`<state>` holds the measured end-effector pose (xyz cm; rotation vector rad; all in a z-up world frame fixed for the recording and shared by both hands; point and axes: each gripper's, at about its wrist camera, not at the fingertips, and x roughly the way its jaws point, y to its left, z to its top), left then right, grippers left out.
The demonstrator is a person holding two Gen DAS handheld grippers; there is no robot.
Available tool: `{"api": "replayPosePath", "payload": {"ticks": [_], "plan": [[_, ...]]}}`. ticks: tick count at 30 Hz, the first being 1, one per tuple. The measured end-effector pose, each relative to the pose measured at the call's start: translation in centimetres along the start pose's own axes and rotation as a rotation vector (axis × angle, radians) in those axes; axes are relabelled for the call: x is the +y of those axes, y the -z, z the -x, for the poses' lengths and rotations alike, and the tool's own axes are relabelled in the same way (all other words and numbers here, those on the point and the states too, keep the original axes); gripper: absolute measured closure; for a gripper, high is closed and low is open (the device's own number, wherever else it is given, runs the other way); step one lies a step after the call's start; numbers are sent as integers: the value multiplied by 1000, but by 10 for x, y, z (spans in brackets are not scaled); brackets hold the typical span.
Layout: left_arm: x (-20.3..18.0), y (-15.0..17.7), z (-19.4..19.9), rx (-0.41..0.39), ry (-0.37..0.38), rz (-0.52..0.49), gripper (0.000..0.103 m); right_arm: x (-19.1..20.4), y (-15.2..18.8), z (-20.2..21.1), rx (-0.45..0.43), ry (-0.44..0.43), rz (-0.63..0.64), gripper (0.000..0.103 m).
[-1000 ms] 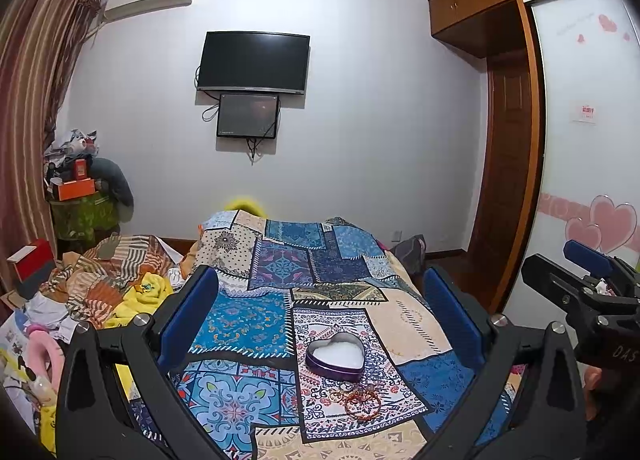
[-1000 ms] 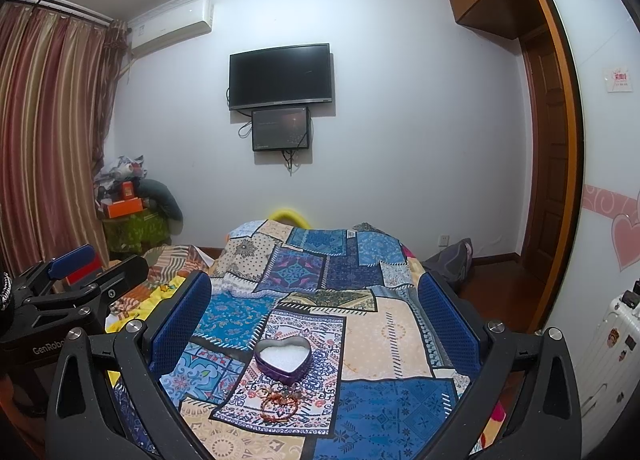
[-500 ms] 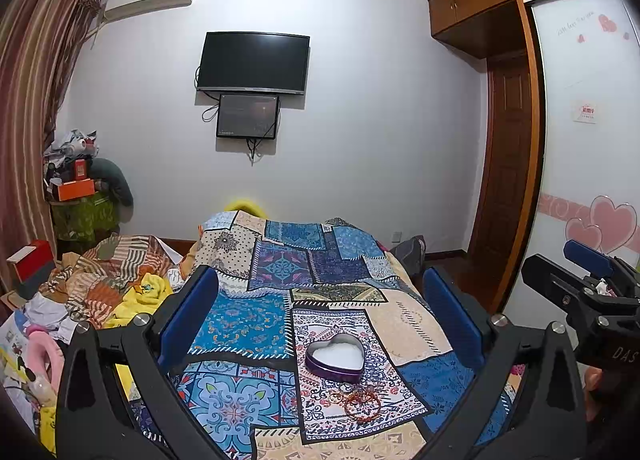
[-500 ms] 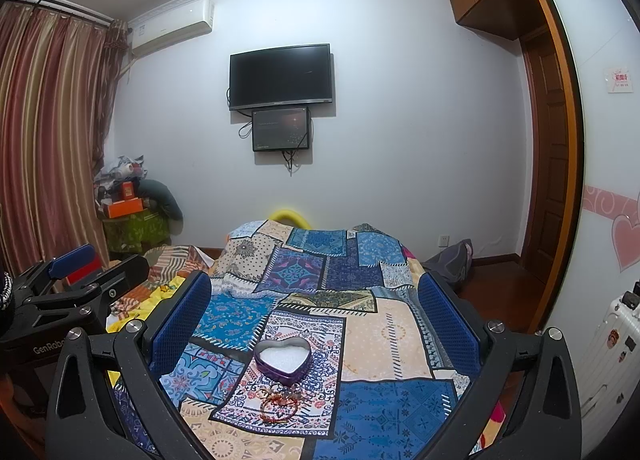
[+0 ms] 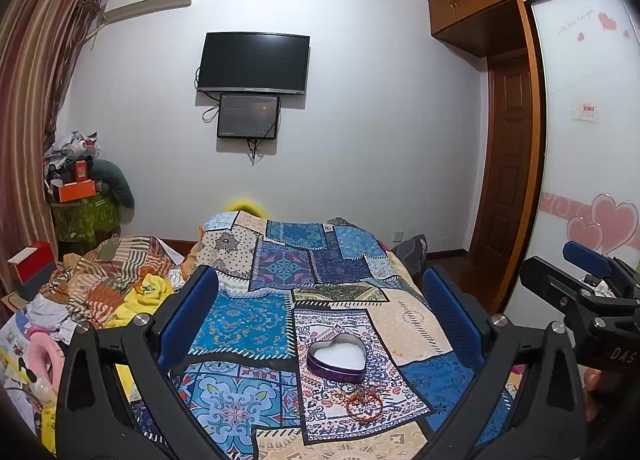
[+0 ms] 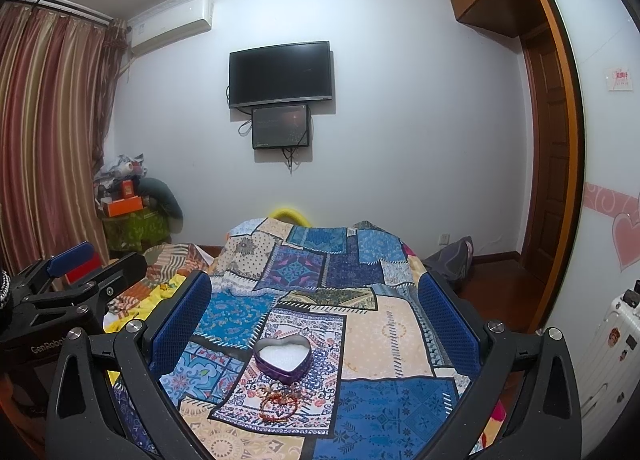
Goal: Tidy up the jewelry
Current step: 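Move both grippers down toward the heart tin and the jewelry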
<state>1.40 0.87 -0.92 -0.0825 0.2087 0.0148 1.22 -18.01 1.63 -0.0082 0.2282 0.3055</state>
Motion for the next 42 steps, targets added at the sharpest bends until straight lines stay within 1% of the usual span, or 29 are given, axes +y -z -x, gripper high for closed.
{"api": "replayPosePath", "payload": {"ticks": [10, 15, 18, 20, 23, 25, 27, 29, 31, 33, 34, 35, 37, 40, 41, 42], "plan": [[5, 6, -10, 17, -5, 6, 0, -2, 4, -13, 36, -1, -5, 0], [17, 11, -26, 48, -34, 15, 0, -4, 12, -30, 87, 10, -6, 0], [30, 18, -42, 85, -67, 25, 0, -7, 22, -47, 143, 20, -7, 0], [40, 25, -55, 124, -84, 35, 0, -10, 31, -61, 194, 19, -7, 0], [56, 40, -77, 209, -92, 64, 0, -13, 48, -81, 268, 22, -6, 0], [63, 52, -87, 252, -89, 75, 1, -14, 58, -92, 316, 22, 3, 0], [69, 65, -100, 307, -95, 74, 3, -15, 67, -100, 355, 20, 9, 0], [72, 79, -113, 366, -89, 69, 12, -15, 78, -112, 406, 8, 19, 0], [74, 94, -125, 425, -84, 69, 17, -13, 88, -121, 448, -8, 28, 0], [77, 109, -135, 475, -78, 76, 19, -14, 98, -130, 493, -22, 33, 1], [78, 116, -139, 500, -71, 82, 23, -14, 102, -136, 517, -27, 36, 1], [78, 123, -144, 529, -60, 92, 30, -15, 107, -140, 536, -30, 40, 1], [79, 137, -153, 591, -41, 110, 38, -16, 116, -147, 572, -38, 43, 1], [76, 154, -163, 659, -5, 124, 47, -20, 125, -154, 615, -69, 32, 1], [74, 158, -164, 675, 6, 125, 49, -18, 127, -159, 628, -78, 29, 3], [71, 161, -165, 691, 22, 123, 50, -19, 129, -162, 641, -87, 27, 5]]}}
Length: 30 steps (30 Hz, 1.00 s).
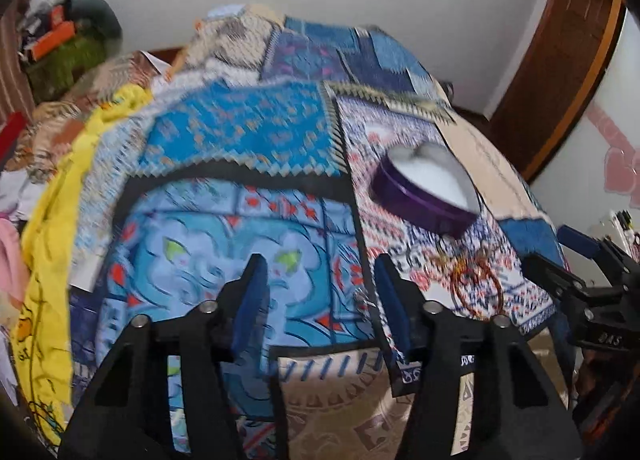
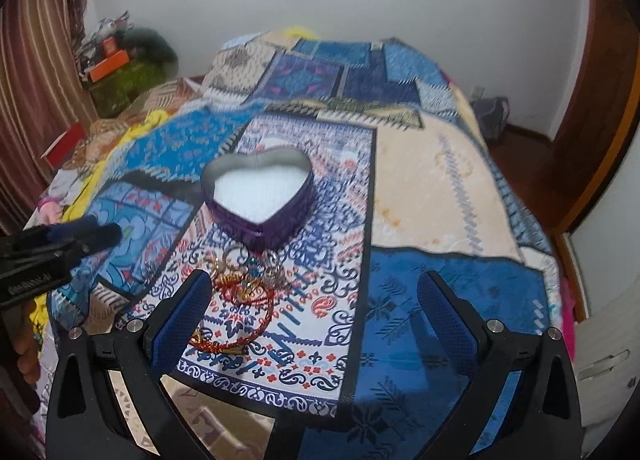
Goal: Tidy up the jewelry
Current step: 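Move both grippers down toward the heart tin and the jewelry, then grasp a silver earring with the right gripper and lift it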
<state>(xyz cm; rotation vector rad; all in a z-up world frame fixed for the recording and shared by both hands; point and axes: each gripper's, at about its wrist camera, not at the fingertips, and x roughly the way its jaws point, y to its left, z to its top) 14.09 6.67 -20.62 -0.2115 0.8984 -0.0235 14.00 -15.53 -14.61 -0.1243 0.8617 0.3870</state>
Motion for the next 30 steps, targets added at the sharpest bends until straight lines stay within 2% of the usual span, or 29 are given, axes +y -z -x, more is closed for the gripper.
{"api": "replayPosePath", "payload": {"ticks": [4, 6, 8, 11, 14, 21, 24, 26, 30], "plan": [[-8, 5, -10, 35, 38, -31, 51, -3, -2, -15, 44, -42, 3, 25], [-10, 6, -15, 48, 52, -35, 56, -4, -4, -20, 60, -65, 2, 34], [-12, 8, -18, 56, 56, -43, 61, -3, -5, -25, 78, -97, 2, 48], [-13, 9, -21, 63, 64, -46, 65, 1, -6, -30, 96, -113, 22, 61], [-13, 11, -23, 75, 75, -51, 75, 6, -6, -34, 102, -115, 44, 67], [-16, 13, -27, 75, 66, -69, 79, 3, -7, -41, 116, -128, 48, 76], [-15, 14, -29, 73, 67, -66, 88, 3, -8, -42, 117, -137, 43, 80], [-15, 14, -29, 71, 66, -67, 94, 4, -8, -43, 118, -142, 45, 87], [-14, 14, -27, 65, 70, -58, 95, 5, -7, -42, 112, -141, 46, 90]]}}
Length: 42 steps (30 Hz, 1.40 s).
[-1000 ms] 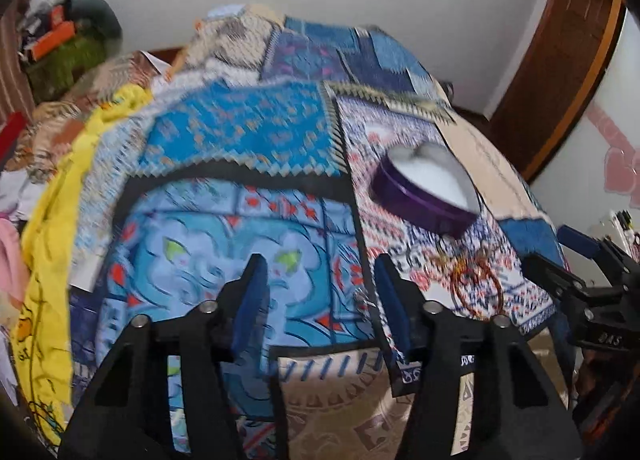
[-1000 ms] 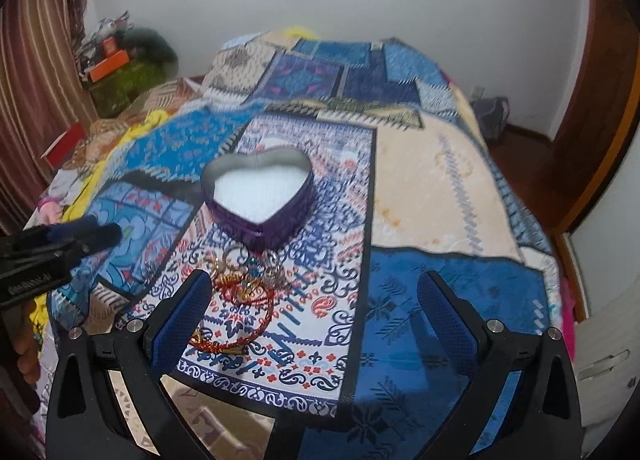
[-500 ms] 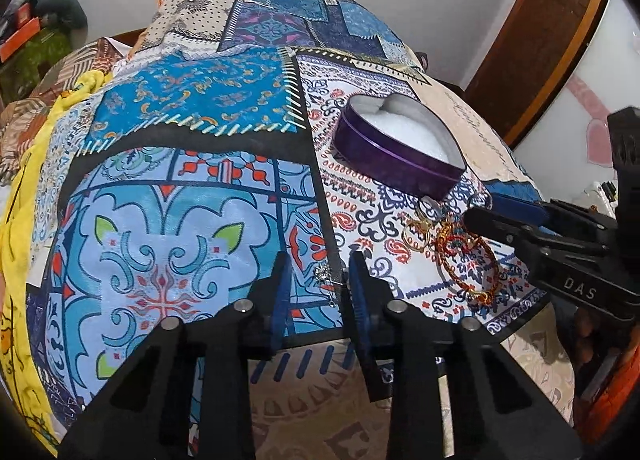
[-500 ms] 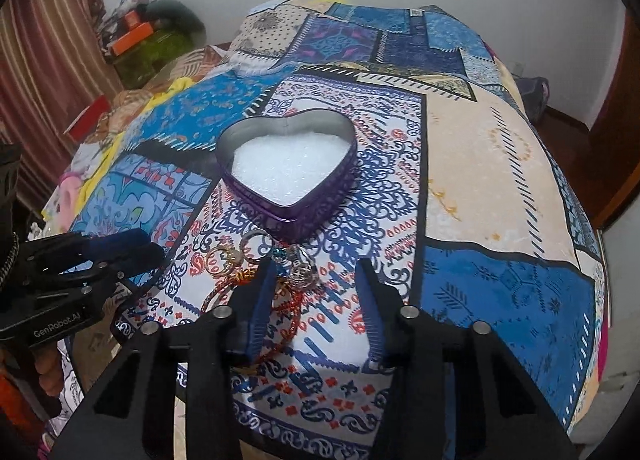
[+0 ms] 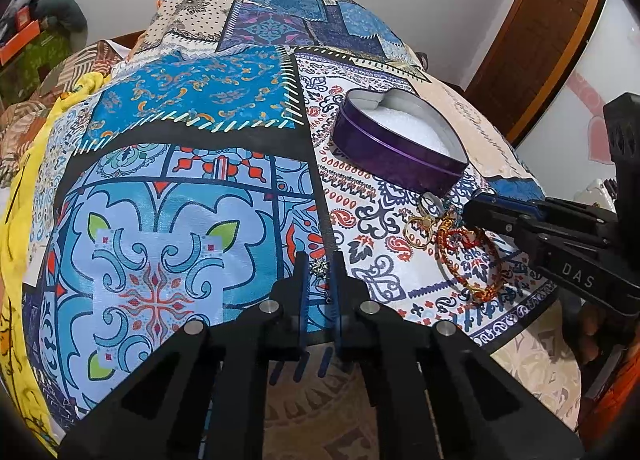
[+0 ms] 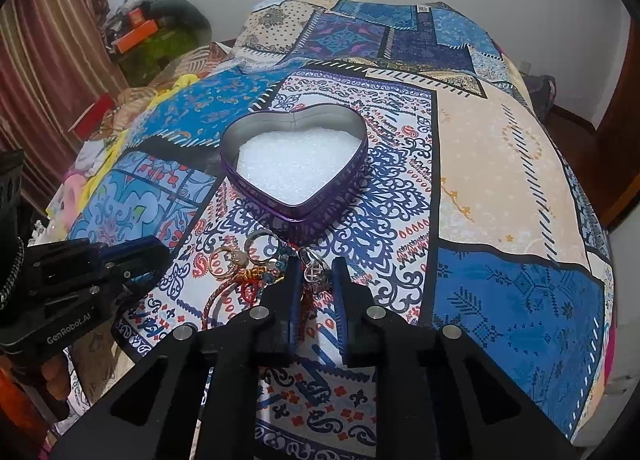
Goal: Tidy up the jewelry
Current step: 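Grasp a silver earring with the right gripper and lift it, then lower the earring into the heart tin and open the right gripper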
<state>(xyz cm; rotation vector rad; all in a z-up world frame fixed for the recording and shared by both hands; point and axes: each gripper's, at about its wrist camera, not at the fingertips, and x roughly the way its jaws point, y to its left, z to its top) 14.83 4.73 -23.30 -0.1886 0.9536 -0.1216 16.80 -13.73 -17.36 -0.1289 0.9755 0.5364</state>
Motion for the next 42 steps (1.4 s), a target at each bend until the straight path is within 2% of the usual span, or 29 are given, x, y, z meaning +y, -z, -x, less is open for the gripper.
{"api": "replayPosePath", "payload": {"ticks": [10, 25, 34, 42], "plan": [[-7, -11, 23, -71, -11, -21, 95, 1, -5, 20, -54, 9, -10, 90], [-31, -57, 64, -243, -16, -91, 95, 9, -31, 59, -197, 13, -5, 90], [-43, -76, 50, -250, 21, -121, 94, 6, -50, 54, -223, -2, 3, 89], [-48, -86, 19, -201, 56, -142, 95, -3, -62, 33, -189, -20, 17, 89]]}}
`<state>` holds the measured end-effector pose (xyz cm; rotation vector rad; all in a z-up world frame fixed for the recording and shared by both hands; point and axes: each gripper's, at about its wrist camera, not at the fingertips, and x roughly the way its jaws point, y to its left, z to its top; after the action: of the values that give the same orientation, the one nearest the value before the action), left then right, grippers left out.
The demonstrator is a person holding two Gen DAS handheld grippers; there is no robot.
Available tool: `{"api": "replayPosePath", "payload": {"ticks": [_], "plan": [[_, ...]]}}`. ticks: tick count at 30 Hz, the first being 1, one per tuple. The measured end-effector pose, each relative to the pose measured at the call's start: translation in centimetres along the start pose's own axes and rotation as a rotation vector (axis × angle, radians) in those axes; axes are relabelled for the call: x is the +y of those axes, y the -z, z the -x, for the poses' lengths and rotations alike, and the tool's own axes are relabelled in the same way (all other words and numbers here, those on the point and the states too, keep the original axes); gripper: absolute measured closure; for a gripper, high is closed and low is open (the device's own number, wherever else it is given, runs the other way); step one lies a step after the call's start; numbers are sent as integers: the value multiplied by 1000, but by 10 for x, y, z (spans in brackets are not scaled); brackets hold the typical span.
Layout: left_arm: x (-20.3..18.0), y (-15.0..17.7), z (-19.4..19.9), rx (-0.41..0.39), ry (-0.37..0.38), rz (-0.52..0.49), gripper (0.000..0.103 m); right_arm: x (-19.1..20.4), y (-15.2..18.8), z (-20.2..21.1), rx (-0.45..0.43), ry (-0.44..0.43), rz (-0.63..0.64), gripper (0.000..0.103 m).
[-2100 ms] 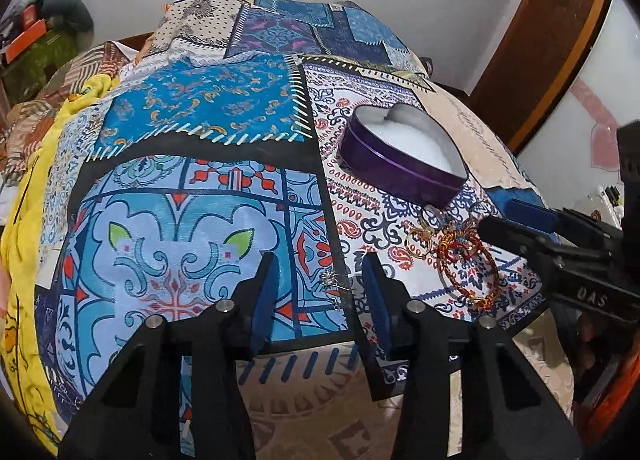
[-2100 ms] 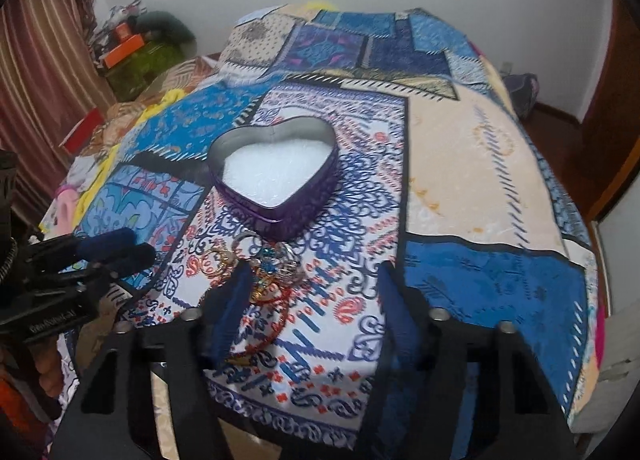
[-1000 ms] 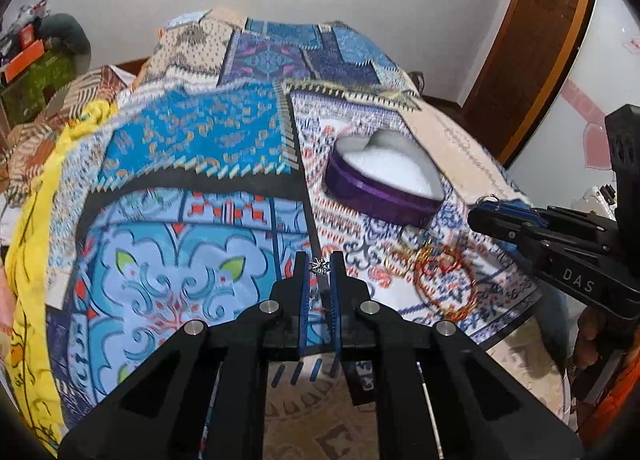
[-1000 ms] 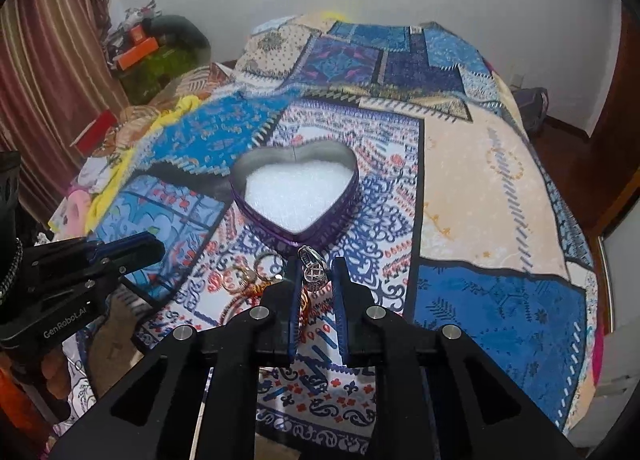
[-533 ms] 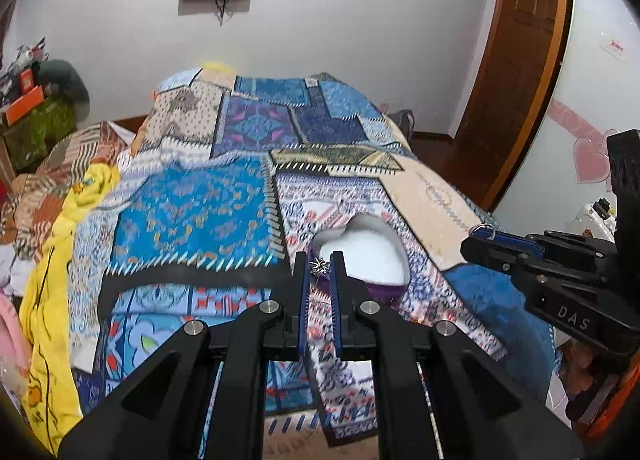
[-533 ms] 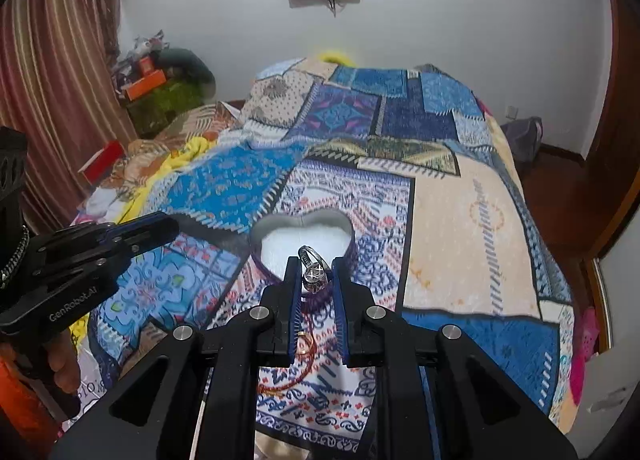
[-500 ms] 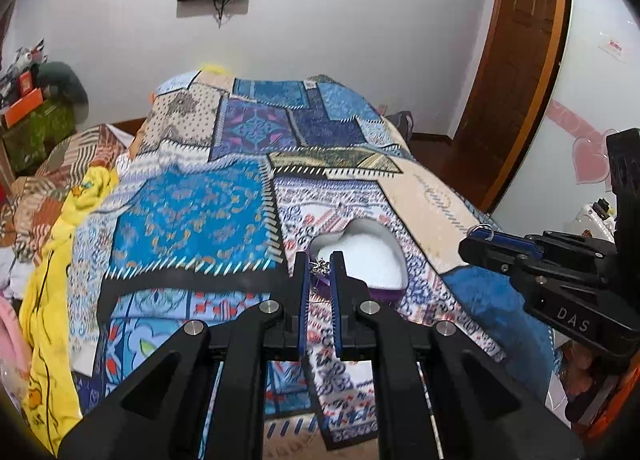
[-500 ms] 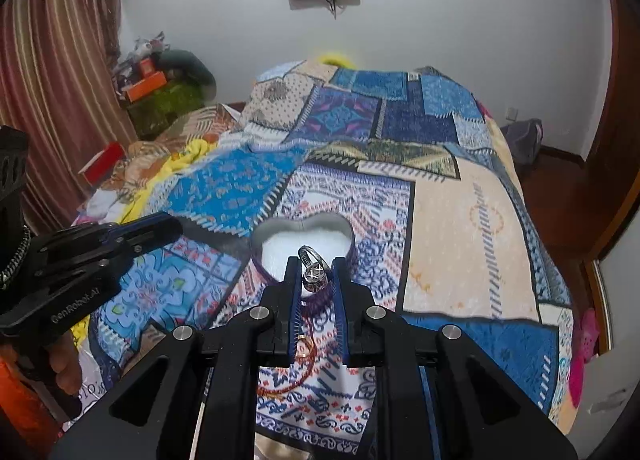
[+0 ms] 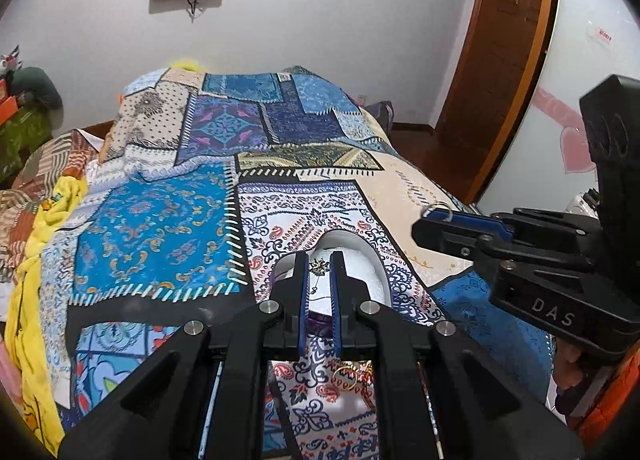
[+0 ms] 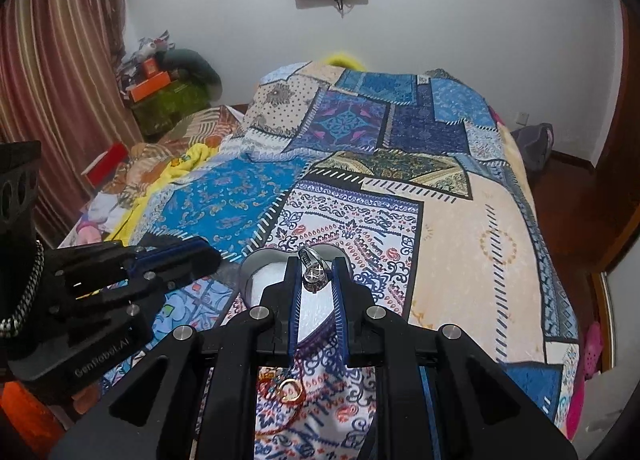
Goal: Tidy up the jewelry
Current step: 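Lower the earring into the heart tin and open the right gripper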
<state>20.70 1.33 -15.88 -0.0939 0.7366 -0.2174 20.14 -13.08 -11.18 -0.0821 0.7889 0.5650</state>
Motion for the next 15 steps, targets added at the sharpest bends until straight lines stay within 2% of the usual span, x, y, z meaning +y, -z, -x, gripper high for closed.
{"api": "replayPosePath", "payload": {"ticks": [15], "plan": [[6, 3, -42, 97, 36, -13, 95, -6, 6, -45, 140, -55, 40, 89]]}}
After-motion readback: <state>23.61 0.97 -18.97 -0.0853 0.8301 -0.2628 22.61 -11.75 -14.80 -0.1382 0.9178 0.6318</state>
